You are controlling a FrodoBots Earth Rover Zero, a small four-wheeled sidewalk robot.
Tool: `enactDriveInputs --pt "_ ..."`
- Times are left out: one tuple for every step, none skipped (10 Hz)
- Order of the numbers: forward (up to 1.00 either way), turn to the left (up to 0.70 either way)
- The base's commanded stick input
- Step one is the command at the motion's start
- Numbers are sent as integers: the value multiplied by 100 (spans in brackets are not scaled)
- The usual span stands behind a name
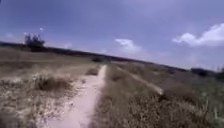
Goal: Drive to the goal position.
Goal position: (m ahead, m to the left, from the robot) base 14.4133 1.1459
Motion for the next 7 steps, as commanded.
enactDriveInputs --pt "70 0" --pt "70 0" --pt "70 0" --pt "70 0" --pt "70 0" --pt "70 0" --pt "70 0"
